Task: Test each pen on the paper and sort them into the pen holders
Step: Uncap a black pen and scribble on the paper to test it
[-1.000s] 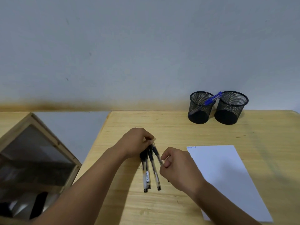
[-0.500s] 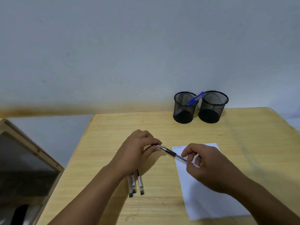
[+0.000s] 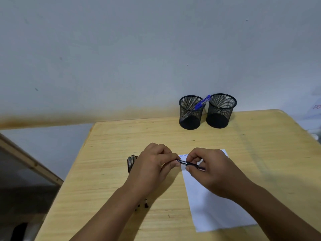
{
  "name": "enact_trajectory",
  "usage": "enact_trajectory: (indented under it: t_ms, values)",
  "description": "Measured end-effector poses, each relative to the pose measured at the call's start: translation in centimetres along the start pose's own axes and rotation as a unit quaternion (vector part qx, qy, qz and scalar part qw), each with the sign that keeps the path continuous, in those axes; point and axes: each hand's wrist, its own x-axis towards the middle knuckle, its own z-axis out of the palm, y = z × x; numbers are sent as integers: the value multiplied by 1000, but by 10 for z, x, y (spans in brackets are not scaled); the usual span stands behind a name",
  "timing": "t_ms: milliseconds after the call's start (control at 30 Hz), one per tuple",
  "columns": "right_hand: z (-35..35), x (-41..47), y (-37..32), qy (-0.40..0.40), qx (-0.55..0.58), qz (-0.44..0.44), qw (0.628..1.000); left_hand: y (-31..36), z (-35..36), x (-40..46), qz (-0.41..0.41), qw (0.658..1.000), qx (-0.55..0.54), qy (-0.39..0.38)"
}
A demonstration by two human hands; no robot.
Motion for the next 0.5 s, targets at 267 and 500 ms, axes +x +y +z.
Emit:
enact_trajectory:
  t_ms: [267, 500]
  values:
    - [6, -5, -2, 36, 31, -12, 999, 2, 0, 0, -8, 999, -28, -13]
    - [1, -11, 9, 50, 38, 47, 997, -15, -8, 6, -76, 996, -51, 22]
